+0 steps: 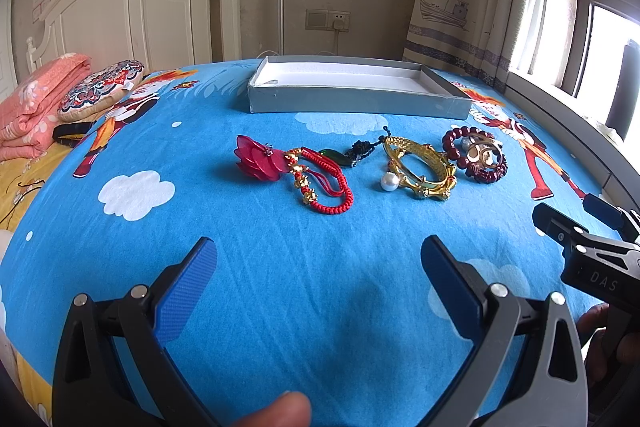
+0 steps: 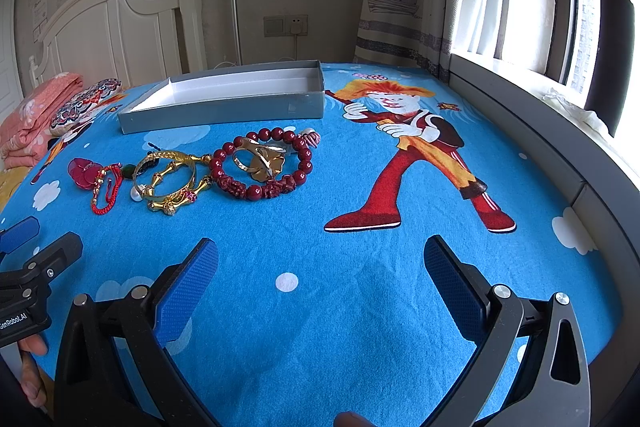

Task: Organize jewelry

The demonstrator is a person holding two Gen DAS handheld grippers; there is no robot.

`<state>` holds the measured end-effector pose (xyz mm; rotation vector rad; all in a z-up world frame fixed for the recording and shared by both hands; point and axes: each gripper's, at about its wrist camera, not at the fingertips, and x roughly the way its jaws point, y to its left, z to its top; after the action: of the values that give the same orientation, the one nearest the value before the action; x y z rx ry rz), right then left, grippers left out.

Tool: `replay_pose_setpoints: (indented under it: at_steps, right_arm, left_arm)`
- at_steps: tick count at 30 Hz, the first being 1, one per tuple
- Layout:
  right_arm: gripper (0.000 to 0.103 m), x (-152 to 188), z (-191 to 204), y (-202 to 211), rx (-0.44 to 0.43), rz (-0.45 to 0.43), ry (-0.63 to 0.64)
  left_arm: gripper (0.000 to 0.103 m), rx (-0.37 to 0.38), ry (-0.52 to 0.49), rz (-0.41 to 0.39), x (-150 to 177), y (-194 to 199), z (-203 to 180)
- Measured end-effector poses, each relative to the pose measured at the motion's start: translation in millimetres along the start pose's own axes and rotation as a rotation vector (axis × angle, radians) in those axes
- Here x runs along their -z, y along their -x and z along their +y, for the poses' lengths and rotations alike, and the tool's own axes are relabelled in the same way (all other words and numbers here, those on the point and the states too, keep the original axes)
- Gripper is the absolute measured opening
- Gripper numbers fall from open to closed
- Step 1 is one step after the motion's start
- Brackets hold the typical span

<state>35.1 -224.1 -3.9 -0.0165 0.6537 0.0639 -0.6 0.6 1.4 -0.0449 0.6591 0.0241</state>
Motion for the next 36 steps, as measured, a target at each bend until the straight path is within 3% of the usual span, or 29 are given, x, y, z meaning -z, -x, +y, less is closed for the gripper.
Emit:
replay_pose_setpoints:
  at_steps: [31,36]
  right_arm:
    - [0.096,0.2,1.9,-0.5,-0.024,0.016,-0.008]
    - [0.096,-5.6,-0.1,-1.5,-0.047,0.029,-0.009]
  left_arm:
    - [0.099,-0.015,0.011,-0.012,0.1,4.0,8.9]
    - [0.099,0.022,0.027,0.019,-8.2,0.9,18.6]
